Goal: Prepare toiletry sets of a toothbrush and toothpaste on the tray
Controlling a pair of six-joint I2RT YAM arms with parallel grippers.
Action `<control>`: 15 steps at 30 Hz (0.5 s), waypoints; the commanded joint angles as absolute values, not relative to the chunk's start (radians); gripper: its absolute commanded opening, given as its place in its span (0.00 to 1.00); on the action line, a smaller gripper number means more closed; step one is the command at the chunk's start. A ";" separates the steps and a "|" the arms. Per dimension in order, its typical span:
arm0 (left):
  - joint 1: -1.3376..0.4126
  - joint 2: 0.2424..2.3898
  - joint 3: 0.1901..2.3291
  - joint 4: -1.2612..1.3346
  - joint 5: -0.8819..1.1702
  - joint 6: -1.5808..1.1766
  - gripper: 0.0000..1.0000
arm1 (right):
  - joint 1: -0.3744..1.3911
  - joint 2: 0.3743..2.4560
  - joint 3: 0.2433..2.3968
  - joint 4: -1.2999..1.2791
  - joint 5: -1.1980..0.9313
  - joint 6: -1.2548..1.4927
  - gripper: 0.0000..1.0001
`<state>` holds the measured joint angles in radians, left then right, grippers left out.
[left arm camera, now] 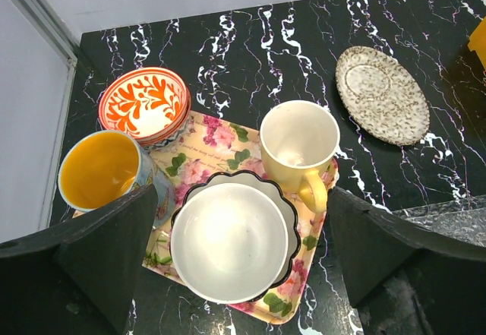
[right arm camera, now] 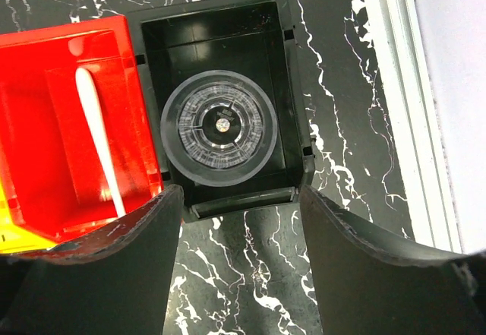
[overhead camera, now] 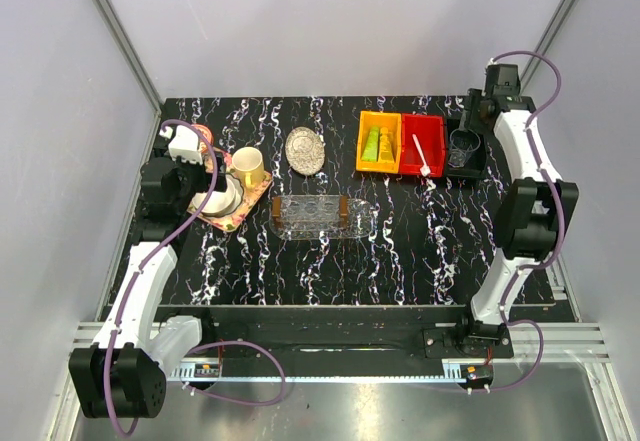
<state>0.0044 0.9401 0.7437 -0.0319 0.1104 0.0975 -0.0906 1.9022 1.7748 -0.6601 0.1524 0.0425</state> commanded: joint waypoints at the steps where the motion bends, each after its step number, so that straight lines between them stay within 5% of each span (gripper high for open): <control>1: 0.008 0.937 0.756 0.002 0.132 0.090 0.99 | -0.104 1.936 1.828 -0.617 0.199 0.064 0.67; 15: 0.006 0.930 0.749 0.002 0.144 0.097 0.99 | -0.132 2.049 1.868 -0.629 0.176 0.083 0.60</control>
